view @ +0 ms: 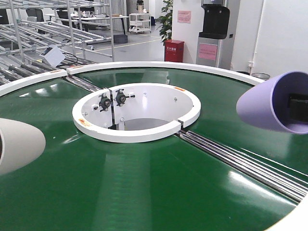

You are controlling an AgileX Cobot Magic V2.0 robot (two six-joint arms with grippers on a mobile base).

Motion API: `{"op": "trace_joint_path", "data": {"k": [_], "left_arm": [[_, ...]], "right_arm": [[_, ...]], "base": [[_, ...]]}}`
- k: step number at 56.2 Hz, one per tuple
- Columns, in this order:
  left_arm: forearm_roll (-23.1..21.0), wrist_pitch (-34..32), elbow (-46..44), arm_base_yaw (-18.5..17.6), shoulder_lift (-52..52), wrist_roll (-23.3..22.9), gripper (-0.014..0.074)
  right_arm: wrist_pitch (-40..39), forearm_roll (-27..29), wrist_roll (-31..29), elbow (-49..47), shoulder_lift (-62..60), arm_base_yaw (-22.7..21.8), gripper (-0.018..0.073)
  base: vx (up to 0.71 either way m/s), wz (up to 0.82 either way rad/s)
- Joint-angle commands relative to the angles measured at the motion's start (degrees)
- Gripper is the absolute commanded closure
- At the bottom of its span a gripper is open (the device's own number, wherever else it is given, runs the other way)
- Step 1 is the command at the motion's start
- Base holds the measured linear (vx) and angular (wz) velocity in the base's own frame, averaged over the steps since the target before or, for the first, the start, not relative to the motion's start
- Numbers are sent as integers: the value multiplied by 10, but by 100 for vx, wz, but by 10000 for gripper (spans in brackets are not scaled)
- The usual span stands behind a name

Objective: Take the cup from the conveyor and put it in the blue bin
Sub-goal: 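Hold both cups raised while the base drives to the blue bins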

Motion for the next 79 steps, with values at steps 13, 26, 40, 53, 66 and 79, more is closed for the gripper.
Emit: {"op": "trace_joint_path", "data": {"k": [13, 26, 40, 53, 66, 79], "left_arm": [[-17, -44, -14, -4, -7, -1, 534], [-17, -44, -14, -4, -7, -1, 534], [-17, -44, -14, -4, -7, -1, 534], [-17, -44, -14, -4, -7, -1, 534], [-17, -44, -14, -4, -7, -1, 534], [-17, -44, -14, -4, -7, -1, 534]], "right_arm": [[-55, -4, -2, -16, -8, 0, 568], [-55, -4, -2, -16, -8, 0, 568], [-55, -4, -2, -16, -8, 0, 568], [-55, -4, -2, -16, -8, 0, 568], [-55, -4, -2, -16, -8, 0, 568], [-55, -4, -2, -16, -8, 0, 568]], "base": [[-20, -6], [-17, -24], [-14, -52], [-13, -69], [-9, -71], [-3, -63]]}}
